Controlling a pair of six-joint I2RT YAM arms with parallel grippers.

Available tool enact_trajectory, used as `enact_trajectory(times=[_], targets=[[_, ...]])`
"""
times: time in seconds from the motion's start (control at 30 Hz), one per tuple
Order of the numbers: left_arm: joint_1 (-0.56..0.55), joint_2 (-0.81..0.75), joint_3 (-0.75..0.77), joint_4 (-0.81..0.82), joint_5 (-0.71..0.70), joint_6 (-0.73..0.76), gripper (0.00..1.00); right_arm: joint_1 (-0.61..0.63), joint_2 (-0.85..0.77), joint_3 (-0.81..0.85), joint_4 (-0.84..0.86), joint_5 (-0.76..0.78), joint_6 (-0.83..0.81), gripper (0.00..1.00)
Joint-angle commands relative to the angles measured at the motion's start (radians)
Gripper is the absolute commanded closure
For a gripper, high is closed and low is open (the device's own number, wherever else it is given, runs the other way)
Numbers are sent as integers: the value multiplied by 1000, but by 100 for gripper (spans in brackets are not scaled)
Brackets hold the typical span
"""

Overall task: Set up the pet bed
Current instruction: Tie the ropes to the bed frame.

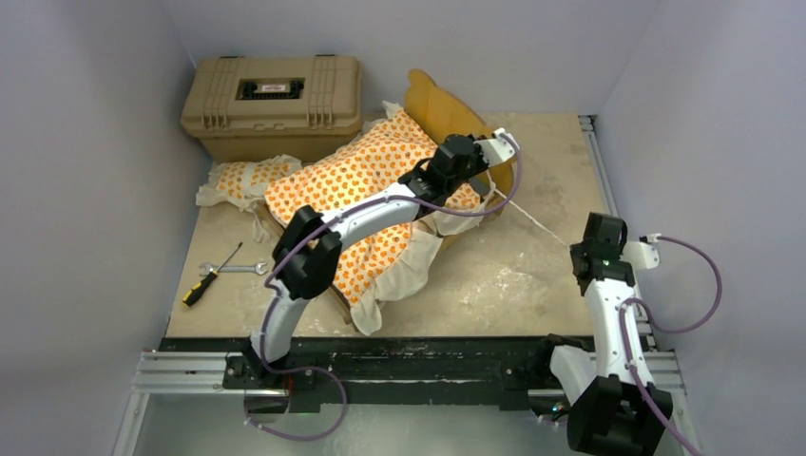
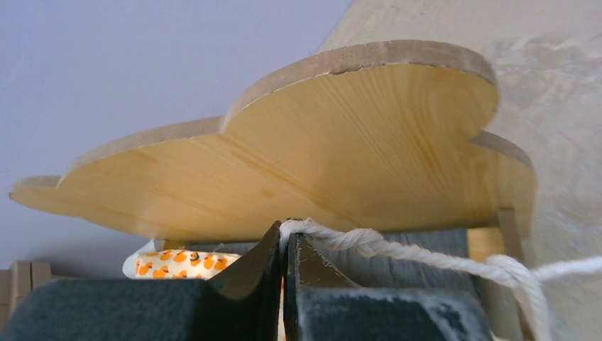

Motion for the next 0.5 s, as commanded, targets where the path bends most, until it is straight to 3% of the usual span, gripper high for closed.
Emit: enact_trajectory(times=[0.0,0.13,0.2,0.3,0.4,0.47], targets=[[17,135,186,-12,-175,76,100,-5,-33,-32,-70,50,7,100],[9,147,238,-23,-51,-25,99,-5,-74,-19,-33,-5,-55,99],[-25,117,198,-12,25,-24,90,-4,-78,1,8,-69,-139,92],[-95,37,73,71,15,64,63,-4,-86,31,106,-193,-321,80],[-123,-50,19,89,14,76,38,-3,-97,23,224,-397,-460,55],[-124,-102,30,30,25,33,31,-1,-92,6,280,-498,-516,46]])
